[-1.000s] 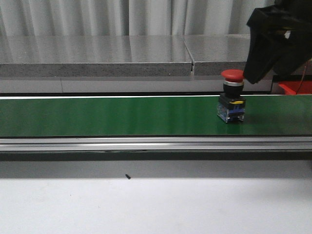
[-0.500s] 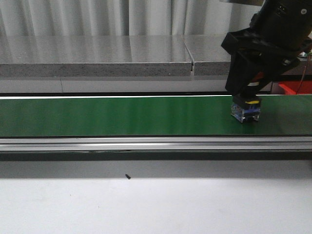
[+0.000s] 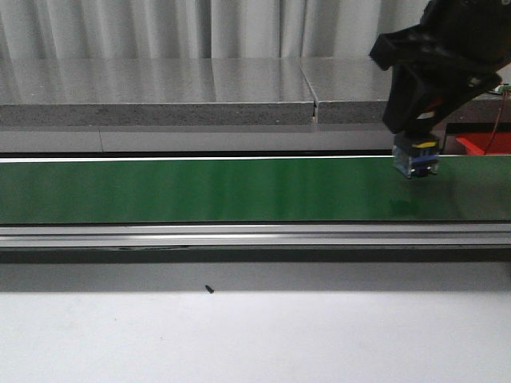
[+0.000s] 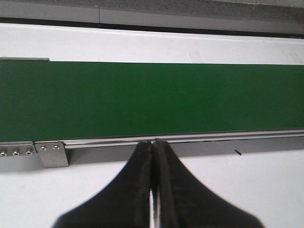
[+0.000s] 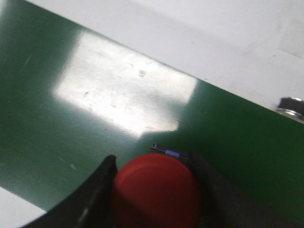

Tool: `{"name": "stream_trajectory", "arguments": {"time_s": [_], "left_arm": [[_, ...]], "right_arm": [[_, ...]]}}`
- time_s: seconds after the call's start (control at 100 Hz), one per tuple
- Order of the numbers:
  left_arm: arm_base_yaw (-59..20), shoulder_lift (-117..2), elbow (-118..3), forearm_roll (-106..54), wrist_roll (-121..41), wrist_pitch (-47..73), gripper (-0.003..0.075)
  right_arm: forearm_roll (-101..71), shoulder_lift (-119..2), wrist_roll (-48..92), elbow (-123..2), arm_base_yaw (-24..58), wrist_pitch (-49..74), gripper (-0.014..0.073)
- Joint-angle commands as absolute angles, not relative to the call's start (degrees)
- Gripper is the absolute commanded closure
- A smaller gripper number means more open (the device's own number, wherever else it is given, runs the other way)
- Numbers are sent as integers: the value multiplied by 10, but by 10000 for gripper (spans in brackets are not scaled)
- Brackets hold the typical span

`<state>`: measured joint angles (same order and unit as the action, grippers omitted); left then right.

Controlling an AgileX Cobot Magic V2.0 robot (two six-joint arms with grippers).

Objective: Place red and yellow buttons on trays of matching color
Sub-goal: 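Lower the right gripper onto the red button on the belt and grasp it, then carry the red button to the red tray and open the right gripper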

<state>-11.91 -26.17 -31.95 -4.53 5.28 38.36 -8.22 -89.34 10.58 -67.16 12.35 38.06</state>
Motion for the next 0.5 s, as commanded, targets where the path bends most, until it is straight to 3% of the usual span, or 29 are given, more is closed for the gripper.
{"name": "stream_trajectory", "arguments": {"time_s": [0.0,0.24,0.49], "left_arm": [[-123,-264,-335,-50,56,346,739],[-123,-264,-335,-50,56,346,739],[-123,-264,-335,-50,56,346,738]], "right_arm": [[-38,-850,48,-691,106,373,381],[5,-802,9,-691,14,405,381],[-44,-792,-26,-691,-146,409,381]]}}
